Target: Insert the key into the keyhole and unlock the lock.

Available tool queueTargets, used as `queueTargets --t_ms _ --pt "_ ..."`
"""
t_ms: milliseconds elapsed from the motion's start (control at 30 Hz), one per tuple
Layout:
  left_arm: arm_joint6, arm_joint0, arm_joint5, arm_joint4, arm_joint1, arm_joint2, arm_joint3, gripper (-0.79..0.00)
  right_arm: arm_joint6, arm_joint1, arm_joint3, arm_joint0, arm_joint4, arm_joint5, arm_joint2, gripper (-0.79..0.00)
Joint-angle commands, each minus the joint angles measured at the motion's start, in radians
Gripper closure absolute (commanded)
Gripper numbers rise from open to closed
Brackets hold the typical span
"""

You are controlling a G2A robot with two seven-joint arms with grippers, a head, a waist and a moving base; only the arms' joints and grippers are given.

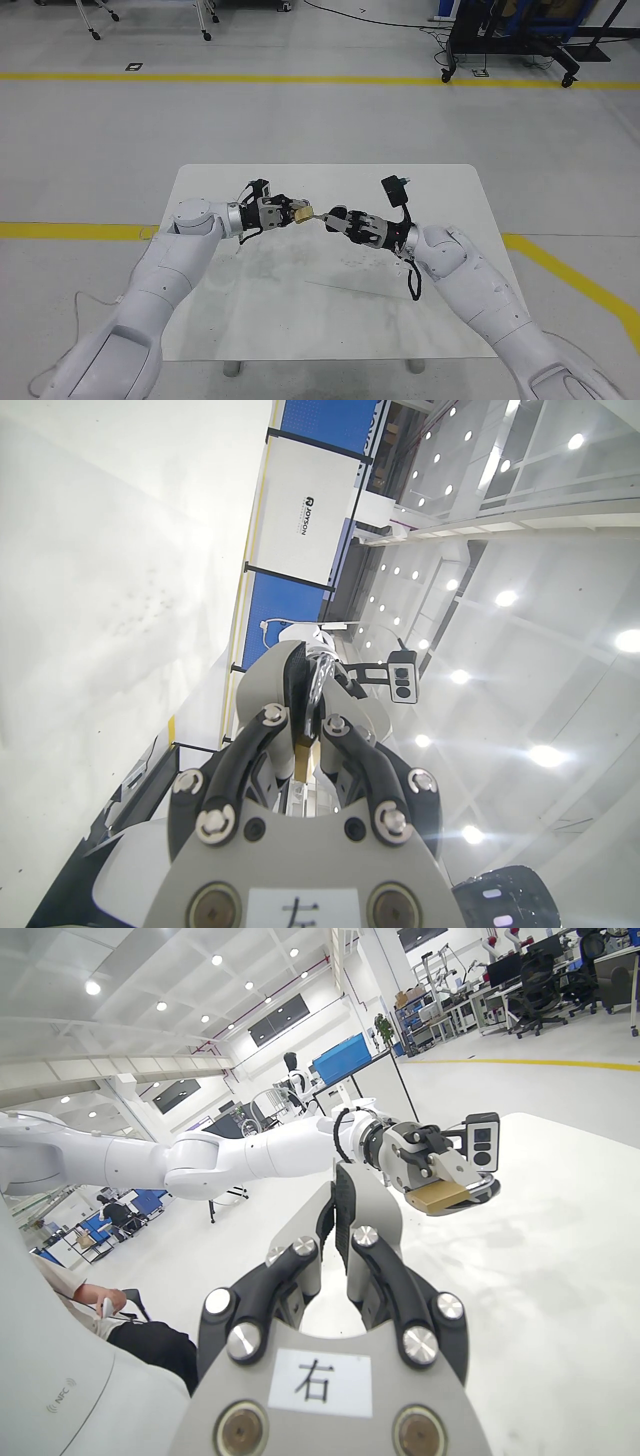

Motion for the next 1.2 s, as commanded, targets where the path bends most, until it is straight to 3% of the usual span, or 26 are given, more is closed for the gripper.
queueTargets --t_ms 0,833,1033,1167 --pt "0.000 0.000 0.000 0.001 0.000 0.000 0.000 0.000 0.000 0.000 0.001 0.001 0.001 0.000 -0.001 0.000" --pt "0.000 0.000 0.000 0.001 0.000 0.000 0.000 0.000 -0.003 0.000 -0.002 0.000 -0.003 0.005 0.001 0.000" --pt "0.138 0.025 0.156 -0.018 -0.007 0.001 -0.085 0.000 -0.070 0.019 -0.108 -0.040 -0.318 0.034 0.089 0.000" --pt "0.222 0.021 0.260 -0.042 -0.010 -0.012 -0.085 0.000 -0.164 0.026 -0.218 -0.100 -0.616 0.161 0.132 0.000"
